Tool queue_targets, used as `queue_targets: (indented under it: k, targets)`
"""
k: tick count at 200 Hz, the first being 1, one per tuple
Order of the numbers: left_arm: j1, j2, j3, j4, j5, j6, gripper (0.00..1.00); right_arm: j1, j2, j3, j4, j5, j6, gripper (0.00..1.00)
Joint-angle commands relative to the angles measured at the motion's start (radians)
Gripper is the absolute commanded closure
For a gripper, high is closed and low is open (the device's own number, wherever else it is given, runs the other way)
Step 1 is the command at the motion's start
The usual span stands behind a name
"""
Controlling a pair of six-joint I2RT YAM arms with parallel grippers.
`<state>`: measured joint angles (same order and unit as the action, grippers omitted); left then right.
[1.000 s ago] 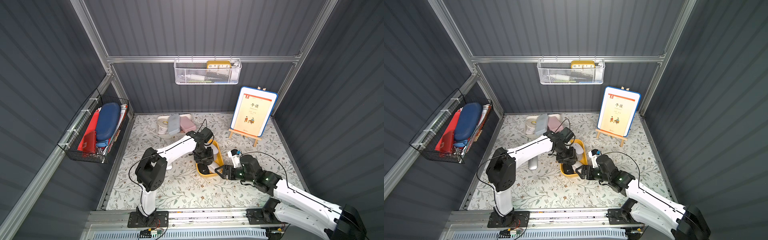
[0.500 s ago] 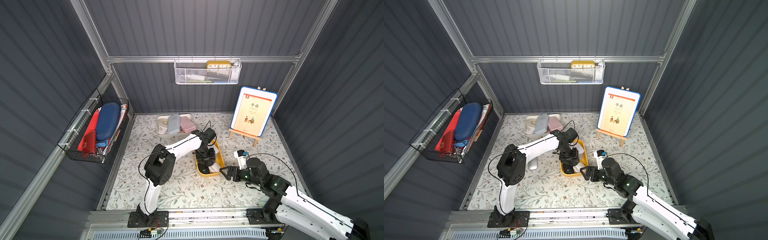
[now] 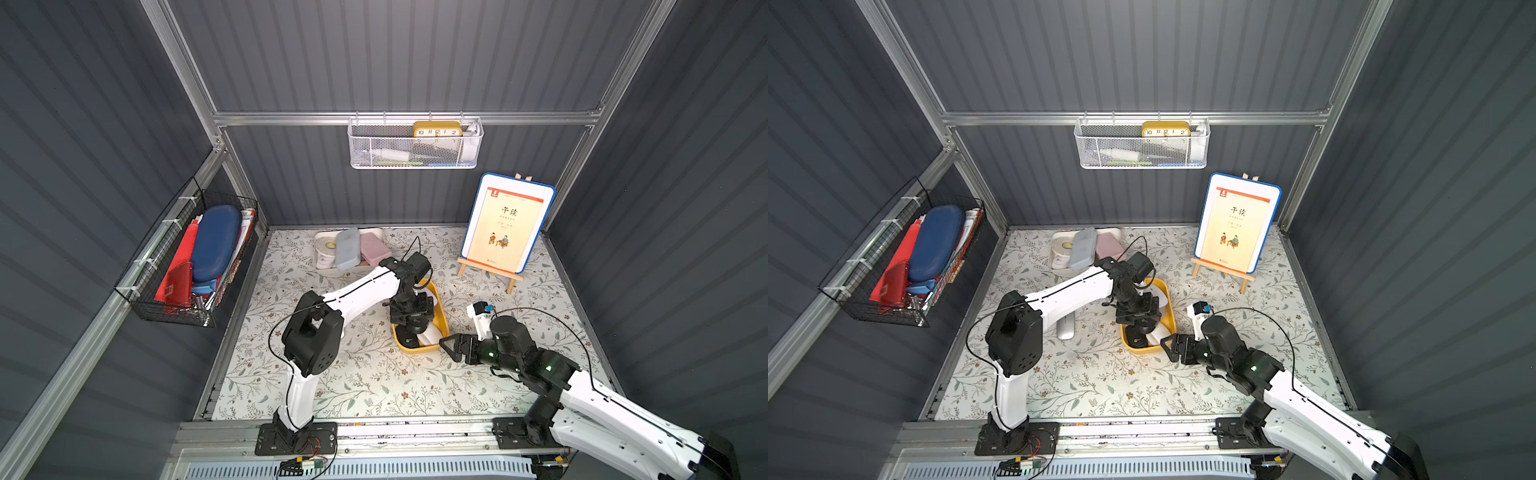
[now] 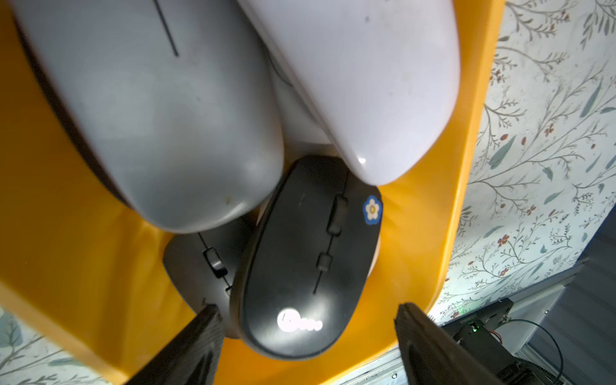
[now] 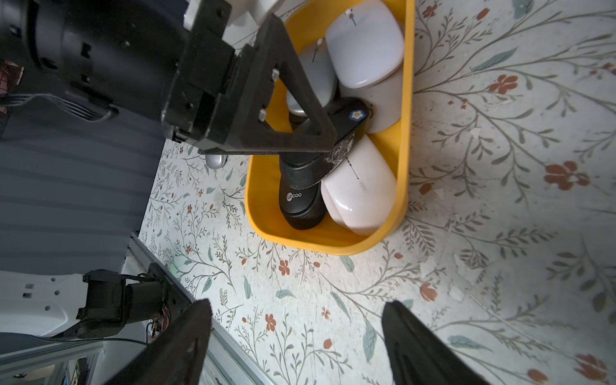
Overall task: Put the mouse in the storage box
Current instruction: Place the mouse in the storage box, then pick up the mouse from the center of the board.
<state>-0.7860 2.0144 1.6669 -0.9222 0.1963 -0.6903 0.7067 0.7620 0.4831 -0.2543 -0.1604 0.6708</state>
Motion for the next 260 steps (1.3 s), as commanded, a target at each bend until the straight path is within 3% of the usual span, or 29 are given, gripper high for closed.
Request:
queue_targets:
  k: [1,26,58,86,113,133,164,187,260]
  targets:
    - [-0.005,-0.055,-0.002,-0.059,-0.025,0.009,0.14,-0.001,-0.001,-0.001,0.007,-0.010,-0.020,0.15]
    - [-0.006,-0.122,0.006,-0.109,-0.059,-0.003,0.14,0.000,-0.005,0.011,-0.015,-0.014,-0.028,0.15]
    - [0.023,-0.247,-0.030,-0.197,-0.200,-0.075,0.13,-0.001,0.000,0.018,-0.011,-0.009,-0.031,0.15]
    - [0.211,-0.384,-0.216,-0.162,-0.224,-0.137,0.13,0.000,0.029,0.042,-0.010,-0.032,-0.045,0.15]
    - [0.412,-0.492,-0.406,-0.060,-0.164,-0.124,0.12,0.003,0.051,0.073,-0.035,-0.051,-0.061,0.15]
    - [0.473,-0.451,-0.431,-0.054,-0.192,-0.066,0.11,0.002,0.051,0.071,-0.031,-0.058,-0.063,0.13]
    - [0.491,-0.284,-0.340,-0.114,-0.311,0.031,0.11,0.002,0.059,0.049,0.019,-0.060,-0.053,0.12]
    - [0.527,-0.251,-0.342,-0.095,-0.318,0.066,0.11,0.002,0.062,0.045,0.013,-0.058,-0.055,0.12]
    - [0.576,-0.189,-0.350,-0.035,-0.201,0.222,0.10,0.003,0.049,0.017,0.020,-0.014,-0.062,0.11]
